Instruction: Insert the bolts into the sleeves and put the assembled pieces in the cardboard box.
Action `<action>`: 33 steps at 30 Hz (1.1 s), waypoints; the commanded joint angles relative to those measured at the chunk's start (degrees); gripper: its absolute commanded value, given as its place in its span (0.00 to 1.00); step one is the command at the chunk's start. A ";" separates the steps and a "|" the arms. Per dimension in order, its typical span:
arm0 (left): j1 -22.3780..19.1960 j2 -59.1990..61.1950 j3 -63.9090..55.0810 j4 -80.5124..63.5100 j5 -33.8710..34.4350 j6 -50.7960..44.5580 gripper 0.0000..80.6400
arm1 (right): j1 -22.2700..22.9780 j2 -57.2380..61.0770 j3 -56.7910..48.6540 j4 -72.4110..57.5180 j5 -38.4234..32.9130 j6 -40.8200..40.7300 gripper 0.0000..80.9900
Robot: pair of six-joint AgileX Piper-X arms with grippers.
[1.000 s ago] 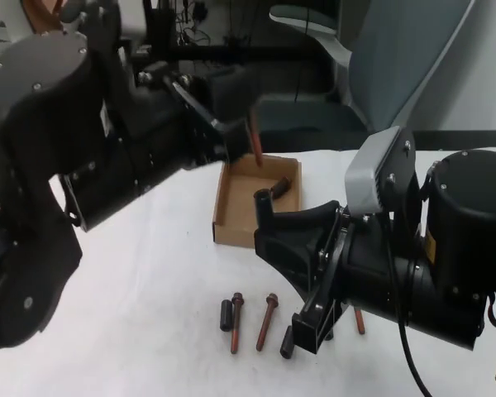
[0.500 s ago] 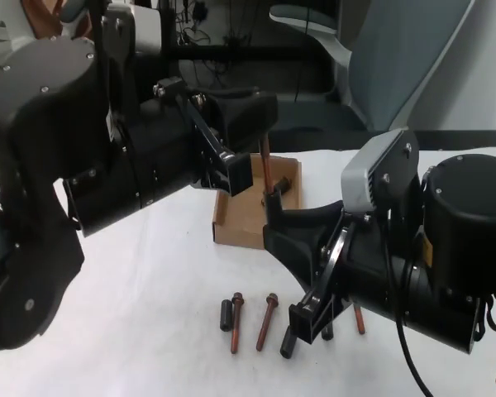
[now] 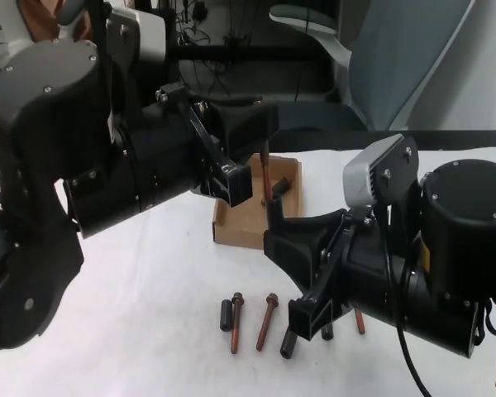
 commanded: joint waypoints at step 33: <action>0.10 -0.94 0.00 8.43 10.16 7.78 0.87 | -0.15 -0.14 -0.28 -0.38 12.97 1.26 0.01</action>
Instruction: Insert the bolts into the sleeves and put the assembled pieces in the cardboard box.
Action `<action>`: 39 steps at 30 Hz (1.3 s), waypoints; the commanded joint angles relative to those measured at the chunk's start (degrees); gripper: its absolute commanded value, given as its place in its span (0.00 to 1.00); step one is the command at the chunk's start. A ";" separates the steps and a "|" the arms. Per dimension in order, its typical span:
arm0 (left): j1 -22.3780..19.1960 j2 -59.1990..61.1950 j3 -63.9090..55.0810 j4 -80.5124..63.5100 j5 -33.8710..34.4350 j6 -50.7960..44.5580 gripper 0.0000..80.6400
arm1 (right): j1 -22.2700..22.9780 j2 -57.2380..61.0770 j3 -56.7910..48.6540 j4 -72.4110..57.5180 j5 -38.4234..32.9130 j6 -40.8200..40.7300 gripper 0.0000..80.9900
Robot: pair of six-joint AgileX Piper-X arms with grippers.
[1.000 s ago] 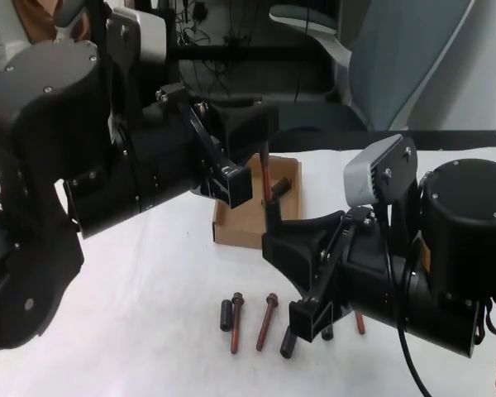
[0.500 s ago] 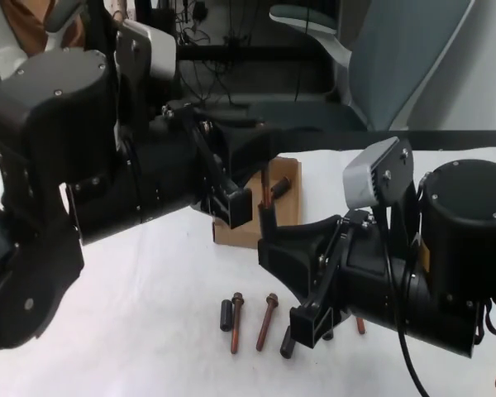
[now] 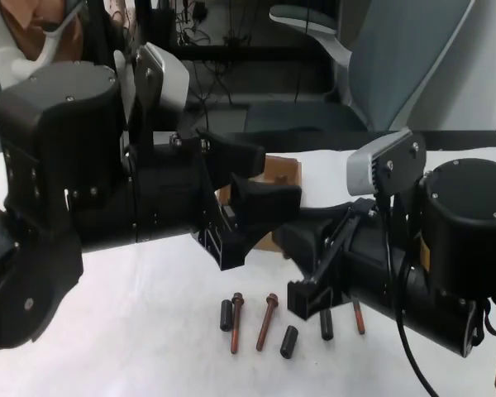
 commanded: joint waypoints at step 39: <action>-0.03 27.71 -12.48 36.33 -36.95 -4.14 0.56 | -16.32 48.15 -51.49 38.32 8.81 -11.24 0.01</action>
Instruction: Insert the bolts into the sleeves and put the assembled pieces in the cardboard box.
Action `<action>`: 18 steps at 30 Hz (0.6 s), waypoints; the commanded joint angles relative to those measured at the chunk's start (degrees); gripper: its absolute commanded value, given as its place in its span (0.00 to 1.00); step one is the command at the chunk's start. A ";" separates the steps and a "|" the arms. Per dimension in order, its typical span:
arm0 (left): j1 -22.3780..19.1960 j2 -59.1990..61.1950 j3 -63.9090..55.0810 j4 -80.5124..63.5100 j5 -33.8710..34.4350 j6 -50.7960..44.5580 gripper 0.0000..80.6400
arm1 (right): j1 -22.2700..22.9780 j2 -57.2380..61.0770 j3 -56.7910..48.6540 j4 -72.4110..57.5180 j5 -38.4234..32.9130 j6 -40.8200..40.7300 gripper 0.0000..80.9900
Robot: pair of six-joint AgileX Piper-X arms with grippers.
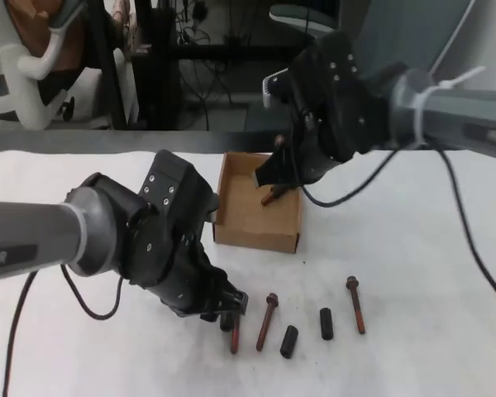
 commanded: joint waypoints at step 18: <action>-0.09 4.37 -2.66 0.41 5.90 -4.28 0.56 | -0.70 7.31 -4.15 2.66 0.23 -0.09 0.49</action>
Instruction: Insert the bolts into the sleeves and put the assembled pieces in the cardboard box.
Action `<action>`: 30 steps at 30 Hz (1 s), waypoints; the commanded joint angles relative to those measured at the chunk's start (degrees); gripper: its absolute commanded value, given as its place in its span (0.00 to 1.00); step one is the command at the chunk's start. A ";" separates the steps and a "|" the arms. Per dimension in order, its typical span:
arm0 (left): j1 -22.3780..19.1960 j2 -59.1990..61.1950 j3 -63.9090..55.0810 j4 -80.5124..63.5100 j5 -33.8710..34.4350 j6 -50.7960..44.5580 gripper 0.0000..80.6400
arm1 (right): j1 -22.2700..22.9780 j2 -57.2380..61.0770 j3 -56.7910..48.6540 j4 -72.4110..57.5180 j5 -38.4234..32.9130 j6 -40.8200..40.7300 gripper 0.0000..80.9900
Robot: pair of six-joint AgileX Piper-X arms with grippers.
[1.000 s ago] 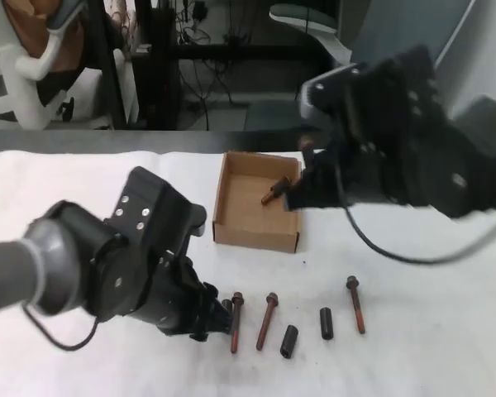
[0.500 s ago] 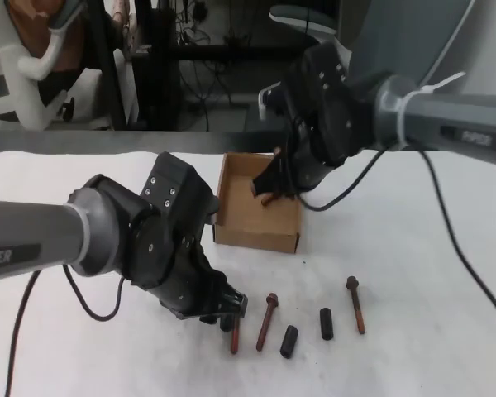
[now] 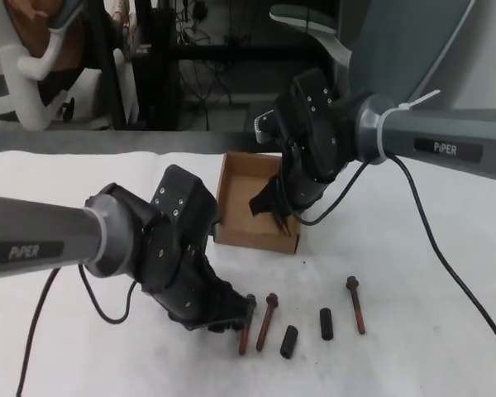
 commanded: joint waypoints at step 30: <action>-3.40 3.21 -6.37 2.35 4.92 -5.32 0.56 | -0.27 -0.60 -0.64 3.64 -0.82 -0.09 0.49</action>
